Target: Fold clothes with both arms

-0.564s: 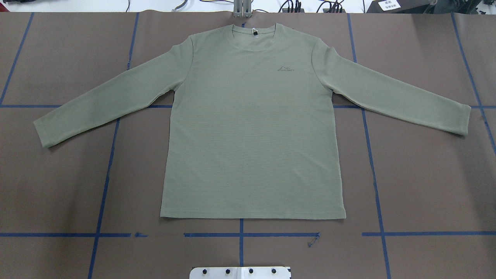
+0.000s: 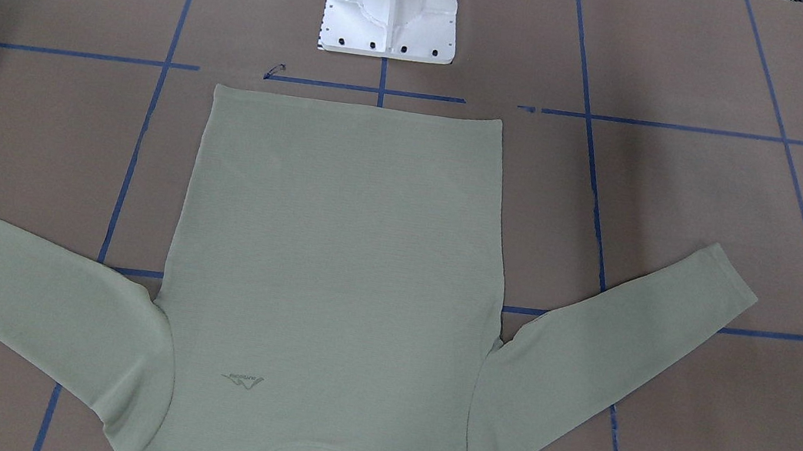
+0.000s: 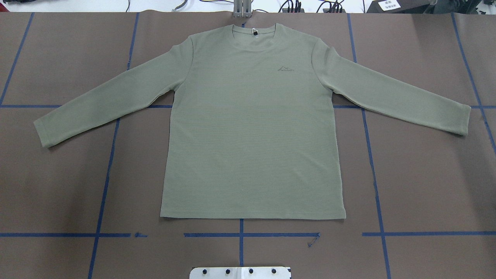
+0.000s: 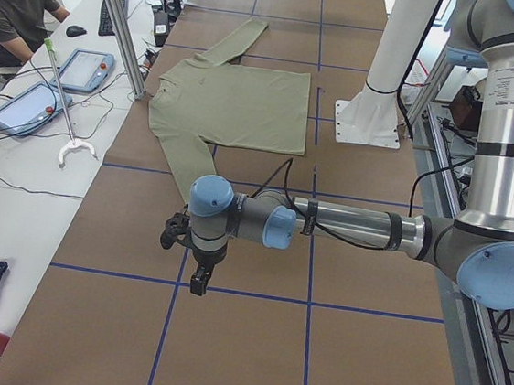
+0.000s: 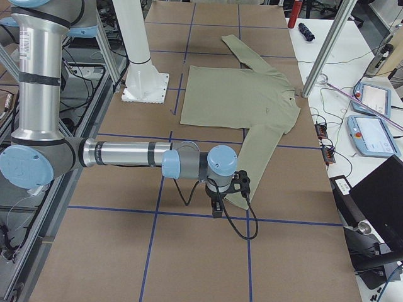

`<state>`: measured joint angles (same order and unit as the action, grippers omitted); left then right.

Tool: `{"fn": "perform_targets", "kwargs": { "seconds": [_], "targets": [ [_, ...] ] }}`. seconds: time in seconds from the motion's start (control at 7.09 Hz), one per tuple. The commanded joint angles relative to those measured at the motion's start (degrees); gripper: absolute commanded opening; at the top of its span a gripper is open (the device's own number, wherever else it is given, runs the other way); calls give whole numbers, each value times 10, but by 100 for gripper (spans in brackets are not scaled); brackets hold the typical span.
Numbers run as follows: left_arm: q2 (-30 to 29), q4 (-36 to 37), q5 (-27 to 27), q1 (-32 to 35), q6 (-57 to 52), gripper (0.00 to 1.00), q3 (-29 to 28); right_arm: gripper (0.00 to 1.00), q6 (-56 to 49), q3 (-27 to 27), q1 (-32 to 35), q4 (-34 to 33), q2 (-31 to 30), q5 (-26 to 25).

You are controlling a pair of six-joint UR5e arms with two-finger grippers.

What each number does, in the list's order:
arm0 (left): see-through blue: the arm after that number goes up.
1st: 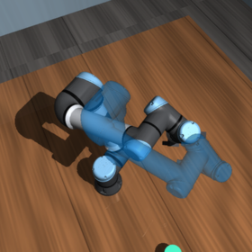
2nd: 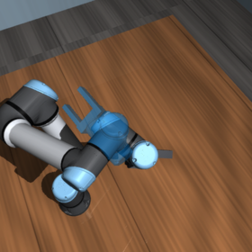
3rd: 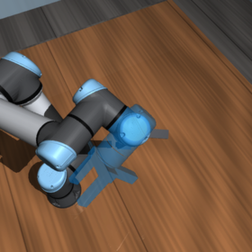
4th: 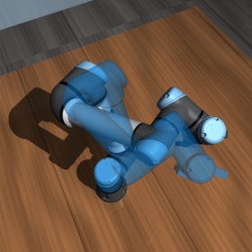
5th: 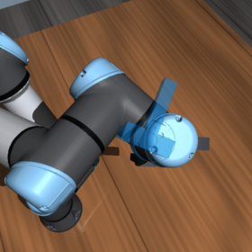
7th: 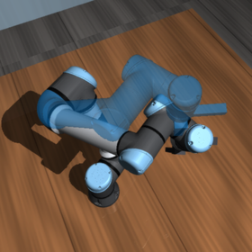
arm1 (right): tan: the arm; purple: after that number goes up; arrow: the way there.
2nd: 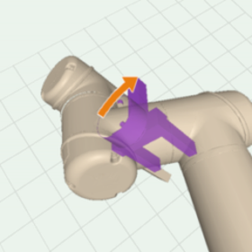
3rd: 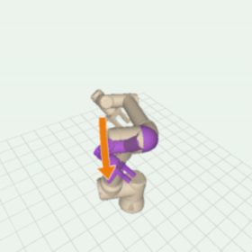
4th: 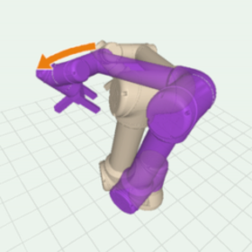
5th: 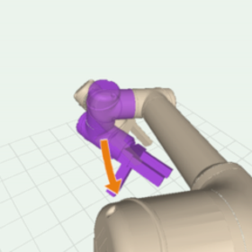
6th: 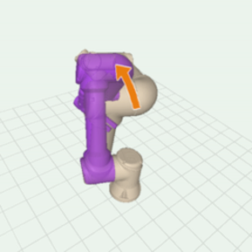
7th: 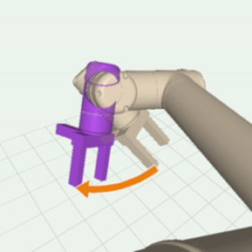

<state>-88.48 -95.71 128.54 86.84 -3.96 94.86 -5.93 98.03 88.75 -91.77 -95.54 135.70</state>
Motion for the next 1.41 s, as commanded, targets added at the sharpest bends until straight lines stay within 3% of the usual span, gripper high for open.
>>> {"fn": "perform_targets", "kwargs": {
  "seconds": [0.0,0.14,0.28,0.42,0.7,0.85,1.27],
  "targets": [
    [-76,-13,-3,-7,4,100,-33,100,14,-5,-5,-1,32,0],
    [-86,-20,0,-20,1,100,-34,100,12,-55,-13,34,42,8],
    [-84,-34,5,-22,5,100,-35,100,13,-110,-20,141,41,37],
    [-92,-44,47,-23,8,100,-31,100,19,-168,-46,236,49,33],
    [-109,-58,54,-23,11,100,-40,100,151,-181,-119,298,77,9],
    [-109,-61,54,-24,13,100,-42,100,164,-183,-154,315,81,-49],
    [-100,-62,55,-23,18,100,-35,100,181,-258,-175,317,129,-57]
  ]
}}
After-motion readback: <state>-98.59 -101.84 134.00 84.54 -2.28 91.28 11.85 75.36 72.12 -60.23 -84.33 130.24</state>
